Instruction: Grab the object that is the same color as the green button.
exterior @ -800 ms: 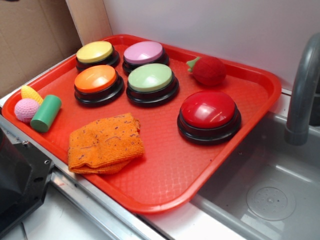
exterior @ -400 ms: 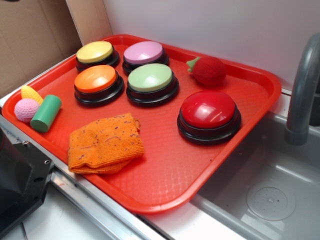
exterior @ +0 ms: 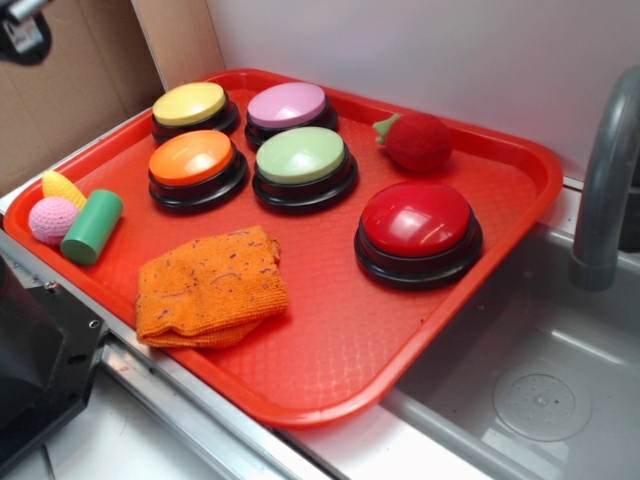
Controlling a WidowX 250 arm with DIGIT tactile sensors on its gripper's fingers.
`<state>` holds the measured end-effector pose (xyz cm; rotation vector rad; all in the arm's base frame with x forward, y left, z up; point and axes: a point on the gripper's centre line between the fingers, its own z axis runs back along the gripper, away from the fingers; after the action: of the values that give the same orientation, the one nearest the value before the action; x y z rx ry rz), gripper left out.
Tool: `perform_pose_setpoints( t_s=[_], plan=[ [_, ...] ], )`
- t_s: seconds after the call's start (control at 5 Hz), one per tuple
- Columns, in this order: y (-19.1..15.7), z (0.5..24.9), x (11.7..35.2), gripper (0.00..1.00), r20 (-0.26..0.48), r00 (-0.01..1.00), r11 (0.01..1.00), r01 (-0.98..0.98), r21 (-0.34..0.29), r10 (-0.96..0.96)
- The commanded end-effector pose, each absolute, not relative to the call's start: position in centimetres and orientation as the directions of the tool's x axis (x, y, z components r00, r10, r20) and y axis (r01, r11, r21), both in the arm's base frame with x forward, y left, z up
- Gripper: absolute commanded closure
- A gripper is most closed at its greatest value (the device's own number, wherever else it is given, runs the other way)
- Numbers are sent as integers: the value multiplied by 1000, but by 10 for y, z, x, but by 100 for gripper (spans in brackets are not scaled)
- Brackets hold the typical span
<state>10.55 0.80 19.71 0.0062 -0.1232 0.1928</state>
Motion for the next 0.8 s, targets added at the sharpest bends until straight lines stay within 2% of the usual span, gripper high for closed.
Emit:
perform_pose_setpoints(
  t_s=[0.0,0.6],
  plan=[
    [36,158,102,0,115,922,927,-375,24,370],
    [59,98,103,0,74,818,811,-575,108,570]
  ],
)
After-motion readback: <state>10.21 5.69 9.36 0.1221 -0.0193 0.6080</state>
